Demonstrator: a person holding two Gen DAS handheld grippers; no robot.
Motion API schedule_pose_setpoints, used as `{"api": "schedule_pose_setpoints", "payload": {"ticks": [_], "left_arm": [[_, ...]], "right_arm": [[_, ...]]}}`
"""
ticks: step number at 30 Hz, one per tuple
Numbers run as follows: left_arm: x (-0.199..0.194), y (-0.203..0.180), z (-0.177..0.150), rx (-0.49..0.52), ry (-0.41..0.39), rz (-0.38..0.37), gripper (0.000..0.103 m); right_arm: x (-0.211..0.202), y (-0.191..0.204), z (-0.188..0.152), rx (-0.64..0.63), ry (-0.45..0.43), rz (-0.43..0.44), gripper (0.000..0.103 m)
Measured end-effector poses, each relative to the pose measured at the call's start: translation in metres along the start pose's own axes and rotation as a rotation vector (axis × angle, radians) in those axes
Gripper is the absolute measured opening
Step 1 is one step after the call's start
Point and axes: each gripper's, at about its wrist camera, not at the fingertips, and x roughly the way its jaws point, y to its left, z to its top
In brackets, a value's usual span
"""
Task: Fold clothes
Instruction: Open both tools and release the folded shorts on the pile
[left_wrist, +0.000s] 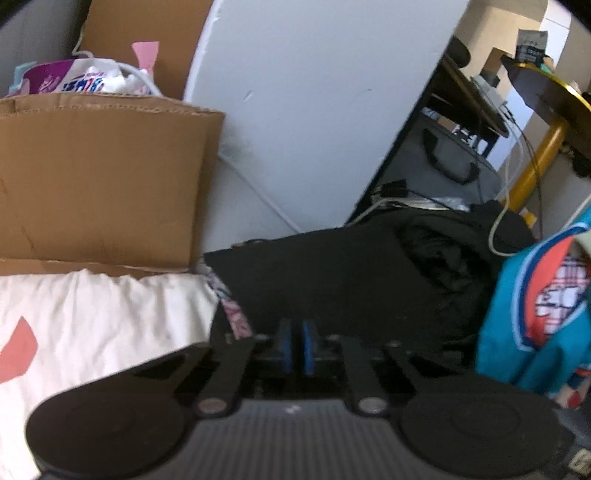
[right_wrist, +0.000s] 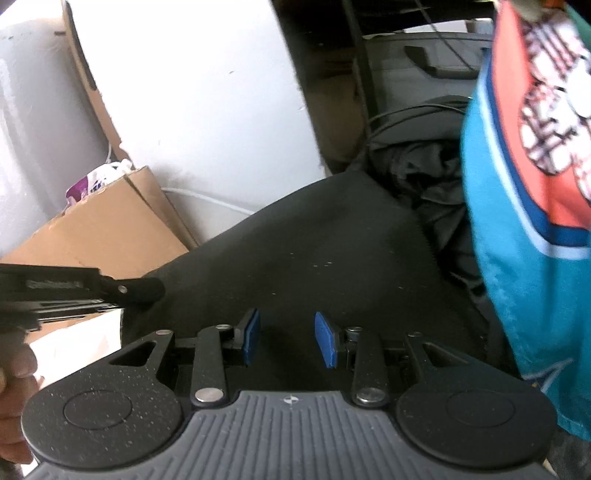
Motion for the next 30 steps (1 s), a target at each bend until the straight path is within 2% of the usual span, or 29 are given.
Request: {"api": "schedule_pose_setpoints", "payload": {"ticks": [6,10,13,22,26,29,30], "left_arm": [[0.021,0.002,-0.006,0.039,0.021,0.047,0.002],[0.031,0.011,-0.006,0.012,0.040,0.075,0.003],[0.034,0.015,-0.005,0.013,0.047,0.092,0.003],[0.032,0.017,0.004,0.041,0.044,0.129,0.002],[0.011,0.013,0.007,0.039,0.007,0.105,0.003],[-0.007,0.001,0.005,0.043,-0.018,0.058,0.010],[-0.013,-0.005,0.003,0.049,-0.026,0.043,0.017]], "right_arm": [[0.011,0.003,0.002,-0.006,0.005,-0.019,0.040],[0.011,-0.002,-0.003,-0.028,0.011,-0.051,0.040],[0.008,-0.013,-0.013,-0.025,0.028,-0.110,0.040],[-0.011,-0.049,-0.047,0.004,0.076,-0.200,0.040],[-0.025,-0.058,-0.051,0.012,0.083,-0.249,0.040],[-0.036,-0.054,-0.051,0.004,0.071,-0.260,0.040],[-0.039,-0.052,-0.049,0.001,0.067,-0.254,0.040]]}}
